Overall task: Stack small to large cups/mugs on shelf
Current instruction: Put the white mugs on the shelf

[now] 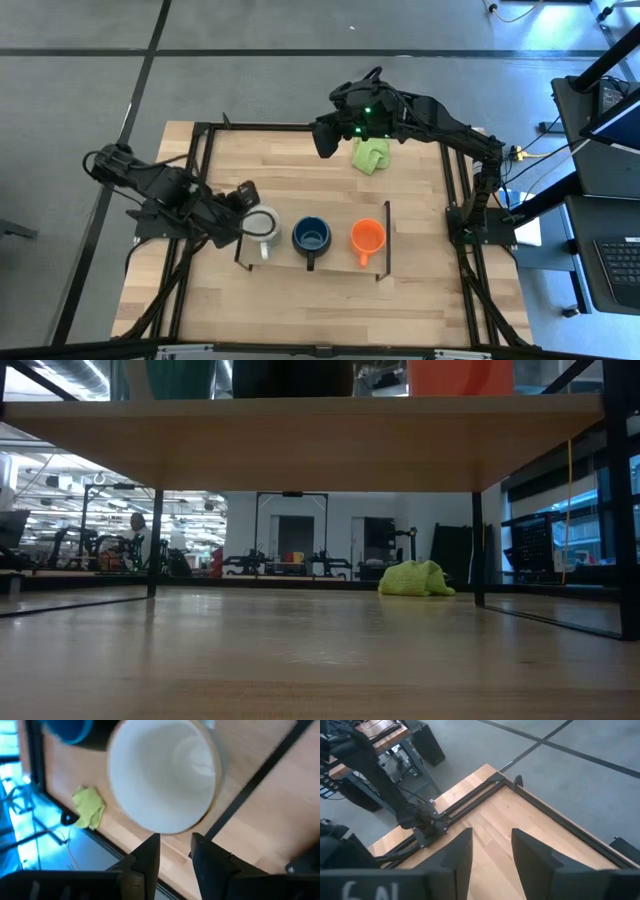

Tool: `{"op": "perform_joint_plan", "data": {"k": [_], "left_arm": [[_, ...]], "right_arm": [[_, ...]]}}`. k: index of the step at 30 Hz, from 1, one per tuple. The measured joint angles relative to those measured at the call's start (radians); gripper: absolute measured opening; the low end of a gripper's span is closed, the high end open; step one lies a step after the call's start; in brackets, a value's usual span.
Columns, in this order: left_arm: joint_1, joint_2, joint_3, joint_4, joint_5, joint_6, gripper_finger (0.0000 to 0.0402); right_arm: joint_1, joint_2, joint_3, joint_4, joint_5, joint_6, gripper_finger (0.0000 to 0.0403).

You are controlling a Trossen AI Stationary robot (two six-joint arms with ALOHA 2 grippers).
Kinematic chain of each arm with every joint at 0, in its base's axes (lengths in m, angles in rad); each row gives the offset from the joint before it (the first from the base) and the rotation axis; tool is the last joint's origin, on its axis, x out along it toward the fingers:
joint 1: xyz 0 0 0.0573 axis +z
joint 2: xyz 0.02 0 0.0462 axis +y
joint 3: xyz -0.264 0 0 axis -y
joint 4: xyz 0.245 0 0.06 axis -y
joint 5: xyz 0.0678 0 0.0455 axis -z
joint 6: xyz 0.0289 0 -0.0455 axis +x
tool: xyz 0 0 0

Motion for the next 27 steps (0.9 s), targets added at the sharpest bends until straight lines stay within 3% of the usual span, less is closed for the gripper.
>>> {"op": "perform_joint_plan", "data": {"k": [7,16,20,27], "left_arm": [[0.023,-0.043,0.005,0.001,-0.023,-0.257,0.0105],[0.087,-0.156,-0.003,0.002,-0.037,-0.730,0.0101],[0.100,-0.234,-0.087,0.001,-0.033,-0.948,0.0100],[0.065,-0.303,-0.320,-0.001,0.140,-1.229,0.0099]], "right_arm": [[0.025,0.058,0.000,-0.016,-0.182,0.067,0.0100],[0.077,0.156,-0.001,-0.034,-0.278,0.111,0.0040],[0.092,0.172,-0.001,-0.045,-0.296,0.131,0.0007],[0.113,0.211,-0.001,-0.044,-0.349,0.156,0.0011]]}}
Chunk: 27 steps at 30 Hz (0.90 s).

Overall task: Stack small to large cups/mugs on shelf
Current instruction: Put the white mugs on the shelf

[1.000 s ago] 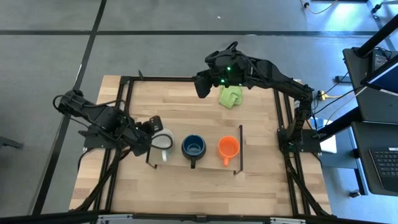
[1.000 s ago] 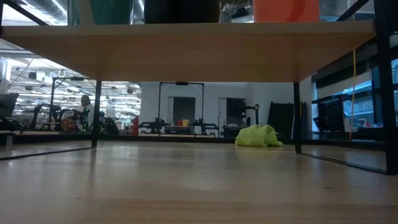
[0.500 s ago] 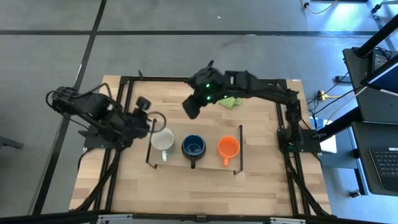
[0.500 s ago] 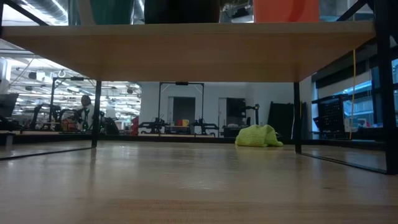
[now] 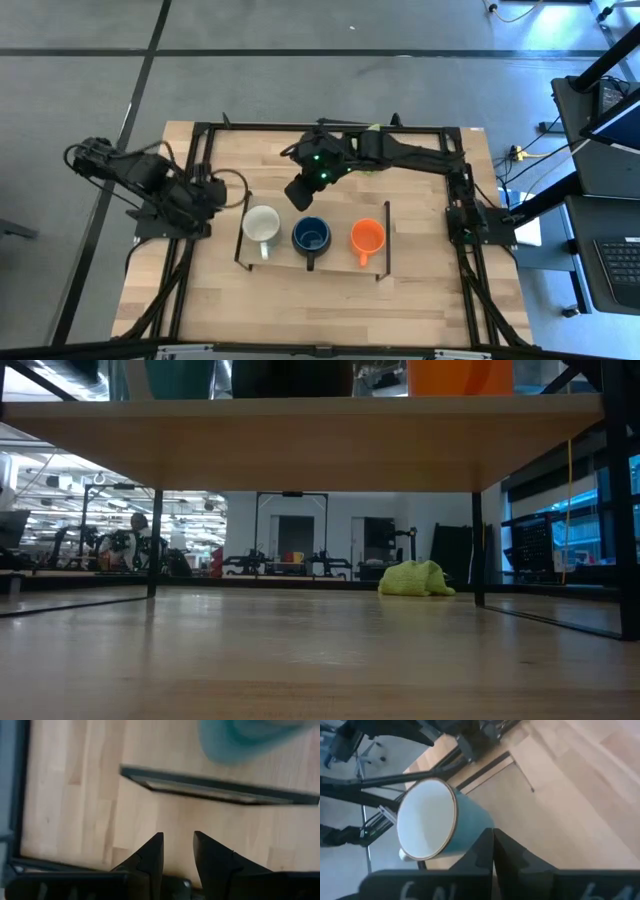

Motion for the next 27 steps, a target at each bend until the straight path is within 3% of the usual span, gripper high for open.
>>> {"op": "perform_joint_plan", "data": {"k": [4,14,27], "left_arm": [[-0.067,-0.001,-0.039,0.010,0.005,-0.087,0.0099],[-0.149,-0.033,-0.020,0.228,-0.033,-0.303,0.0099],[-0.155,-0.007,-0.025,0.301,-0.079,-0.304,0.0099]], "right_arm": [[0.002,0.026,0.000,0.017,-0.015,0.000,0.0004],[0.001,0.093,0.000,0.050,-0.071,-0.001,0.0003],[0.001,0.099,0.001,0.106,-0.088,-0.027,0.0005]]}}
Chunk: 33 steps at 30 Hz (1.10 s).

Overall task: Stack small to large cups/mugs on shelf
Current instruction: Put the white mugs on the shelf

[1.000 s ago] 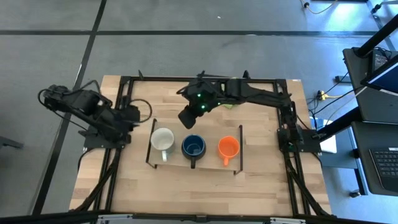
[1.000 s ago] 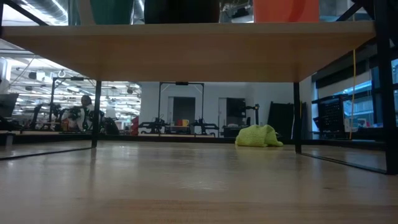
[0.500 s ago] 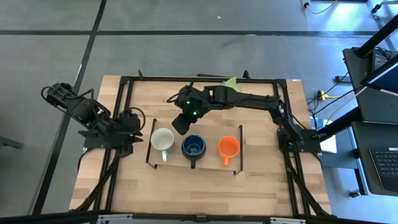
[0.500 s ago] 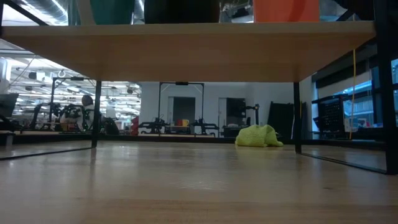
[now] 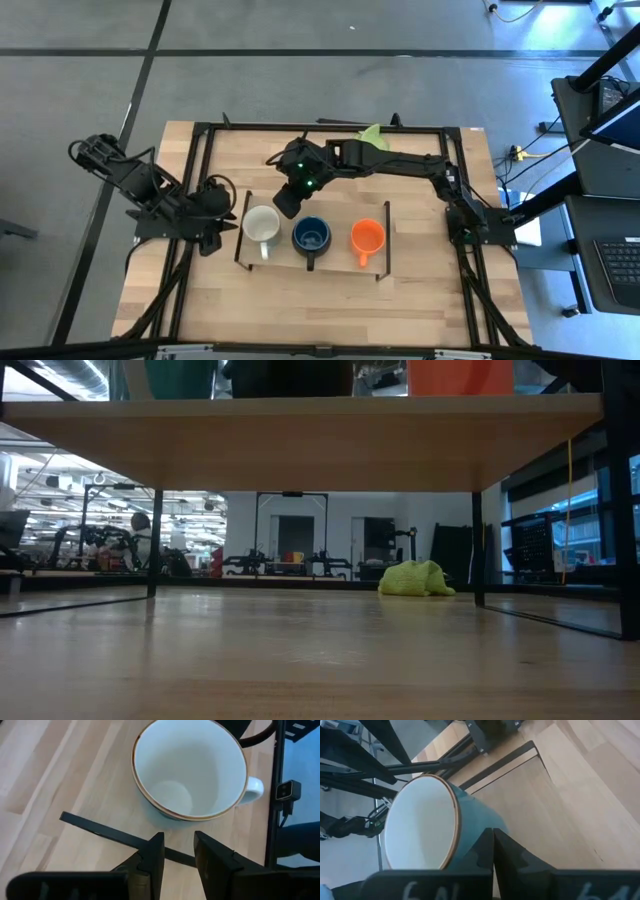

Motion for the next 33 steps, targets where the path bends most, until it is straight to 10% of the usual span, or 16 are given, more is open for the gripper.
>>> {"op": "perform_joint_plan", "data": {"k": [33], "left_arm": [[0.131,0.002,-0.121,0.139,0.115,0.173,0.0099]], "right_arm": [[0.048,-0.003,0.000,0.001,0.009,0.029,0.0005]]}}
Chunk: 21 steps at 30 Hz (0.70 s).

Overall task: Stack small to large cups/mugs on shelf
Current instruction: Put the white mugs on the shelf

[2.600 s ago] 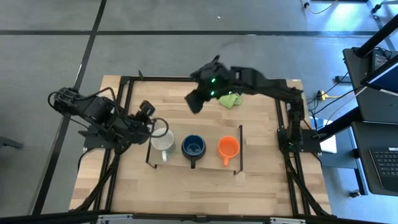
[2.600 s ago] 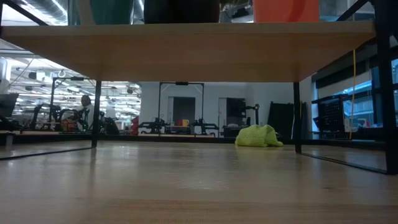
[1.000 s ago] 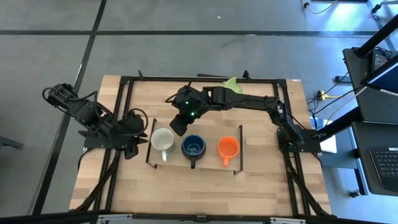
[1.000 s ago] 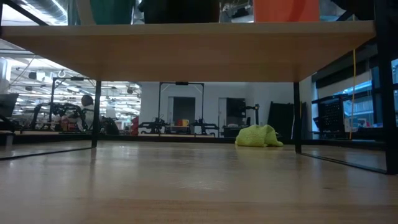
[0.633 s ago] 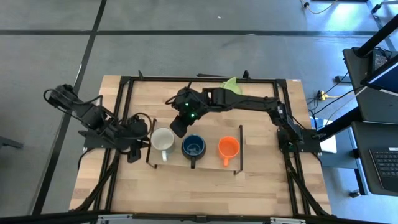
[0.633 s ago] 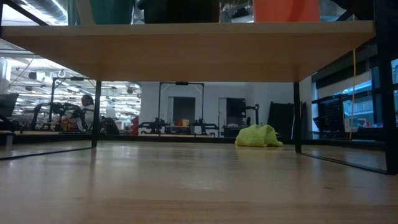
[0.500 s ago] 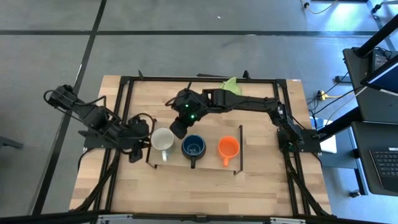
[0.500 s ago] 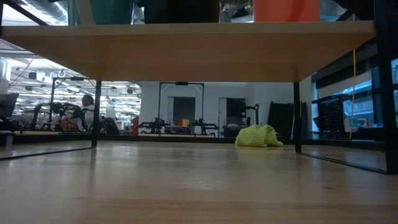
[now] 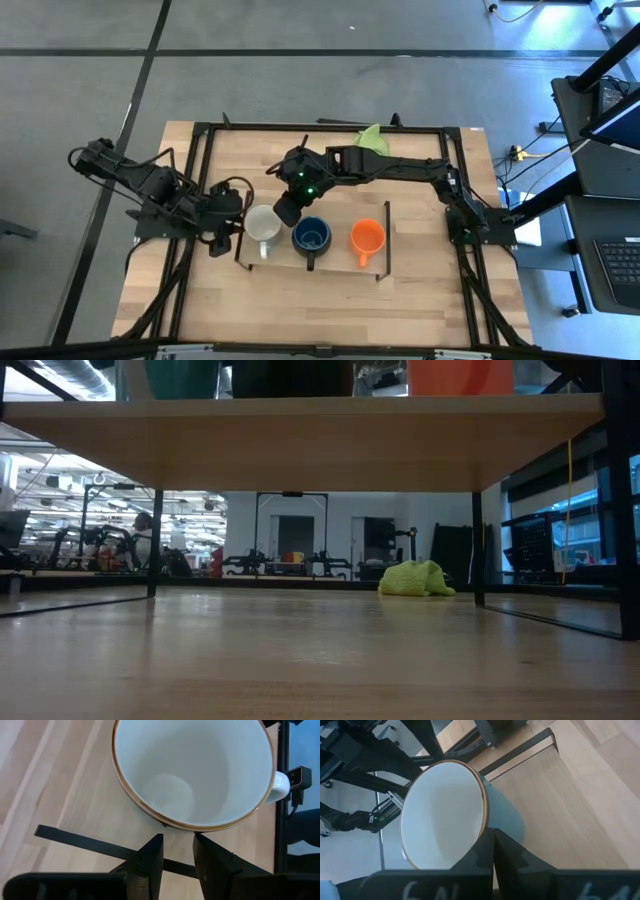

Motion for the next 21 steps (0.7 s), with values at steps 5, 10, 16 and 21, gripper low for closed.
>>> {"op": "perform_joint_plan", "data": {"k": [5,10,16,21], "left_arm": [[0.020,0.000,0.000,-0.007,0.001,0.033,0.0099],[0.036,0.000,0.000,-0.014,0.000,0.051,0.0099],[0.039,0.000,0.000,-0.056,-0.028,0.066,0.0099],[0.040,-0.001,0.000,-0.059,-0.034,0.066,0.0099]], "right_arm": [[0.000,0.000,0.000,0.000,0.000,0.017,0.0006],[0.002,0.000,0.000,-0.001,-0.002,0.021,0.0006],[0.008,0.000,0.000,0.005,-0.044,0.029,0.0006],[0.011,0.000,0.000,0.009,-0.044,0.042,0.0006]]}}
